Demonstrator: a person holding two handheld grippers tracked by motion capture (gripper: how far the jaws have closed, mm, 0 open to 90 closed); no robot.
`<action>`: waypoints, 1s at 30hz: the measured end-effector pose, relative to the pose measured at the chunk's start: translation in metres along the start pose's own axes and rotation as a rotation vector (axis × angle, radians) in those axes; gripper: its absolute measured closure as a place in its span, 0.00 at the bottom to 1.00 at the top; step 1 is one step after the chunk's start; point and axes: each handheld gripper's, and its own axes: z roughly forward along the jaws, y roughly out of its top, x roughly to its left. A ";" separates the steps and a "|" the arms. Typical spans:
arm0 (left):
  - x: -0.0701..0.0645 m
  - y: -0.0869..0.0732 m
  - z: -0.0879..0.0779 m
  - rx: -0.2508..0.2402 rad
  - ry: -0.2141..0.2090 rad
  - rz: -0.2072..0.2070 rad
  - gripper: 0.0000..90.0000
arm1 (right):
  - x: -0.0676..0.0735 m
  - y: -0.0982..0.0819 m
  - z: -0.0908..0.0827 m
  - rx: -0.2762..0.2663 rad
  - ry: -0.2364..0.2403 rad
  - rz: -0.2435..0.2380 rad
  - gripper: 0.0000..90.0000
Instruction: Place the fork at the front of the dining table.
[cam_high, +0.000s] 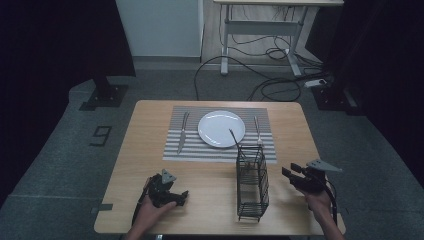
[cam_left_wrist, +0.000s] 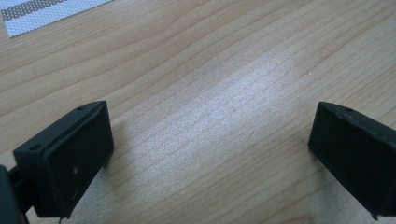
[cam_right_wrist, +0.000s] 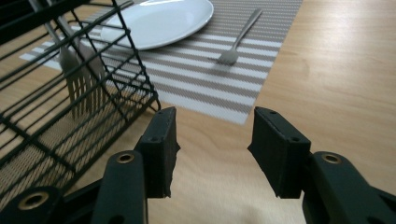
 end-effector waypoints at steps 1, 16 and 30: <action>0.000 0.000 0.000 0.000 0.000 0.000 0.00 | 0.000 -0.002 -0.003 0.003 -0.001 0.000 0.55; 0.000 0.000 0.000 0.000 0.000 0.000 0.00 | -0.005 -0.044 -0.021 0.083 -0.041 0.014 0.54; 0.000 0.000 0.000 0.000 0.000 0.000 0.00 | 0.000 -0.047 -0.008 0.128 -0.047 -0.028 0.53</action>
